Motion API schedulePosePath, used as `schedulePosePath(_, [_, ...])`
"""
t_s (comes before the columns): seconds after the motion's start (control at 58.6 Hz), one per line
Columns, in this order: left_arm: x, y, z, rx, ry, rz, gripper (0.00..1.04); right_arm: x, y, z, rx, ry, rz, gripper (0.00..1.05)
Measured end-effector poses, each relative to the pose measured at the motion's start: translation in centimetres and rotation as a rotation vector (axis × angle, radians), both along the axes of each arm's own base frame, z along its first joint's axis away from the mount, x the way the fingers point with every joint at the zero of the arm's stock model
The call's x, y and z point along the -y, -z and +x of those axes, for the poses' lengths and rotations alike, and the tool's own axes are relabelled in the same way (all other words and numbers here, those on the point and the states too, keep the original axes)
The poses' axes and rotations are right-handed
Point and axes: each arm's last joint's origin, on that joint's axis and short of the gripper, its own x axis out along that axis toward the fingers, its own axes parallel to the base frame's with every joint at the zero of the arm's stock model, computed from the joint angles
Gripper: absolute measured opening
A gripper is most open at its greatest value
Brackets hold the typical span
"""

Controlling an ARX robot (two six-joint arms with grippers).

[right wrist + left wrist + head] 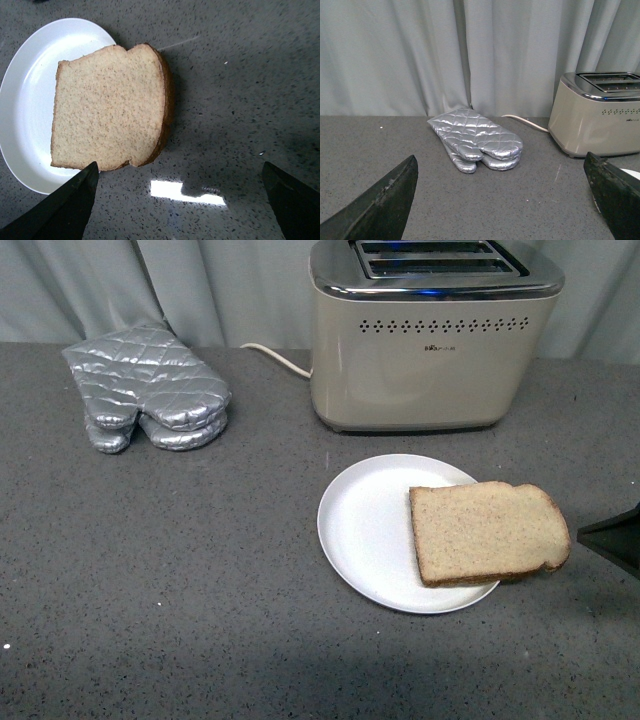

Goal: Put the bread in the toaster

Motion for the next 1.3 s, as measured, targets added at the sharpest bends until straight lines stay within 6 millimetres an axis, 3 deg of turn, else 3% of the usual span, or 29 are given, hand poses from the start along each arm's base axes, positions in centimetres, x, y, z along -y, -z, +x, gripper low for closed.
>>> schedulePosePath(0.273, [0.0,0.0,0.0,0.0,0.0,0.0,0.98,-0.4,1.7,1.8,-0.096,-0.001,0.079,0.95])
schedulePosePath(0.563, [0.0,0.0,0.0,0.0,0.0,0.0,0.98,-2.3,3.0,4.0,-0.152,0.017,0.154,0.94])
schedulePosePath(0.887, [0.0,0.0,0.0,0.0,0.0,0.0,0.98,-2.8,2.8,5.0,-0.172,0.062,0.169,0.38])
schedulePosePath(1.125, [0.0,0.0,0.0,0.0,0.0,0.0,0.98,-2.8,2.3,5.2,-0.175,0.076,0.187,0.04])
schedulePosePath(1.296, [0.0,0.0,0.0,0.0,0.0,0.0,0.98,-2.9,0.6,4.6,-0.15,0.078,0.249,0.01])
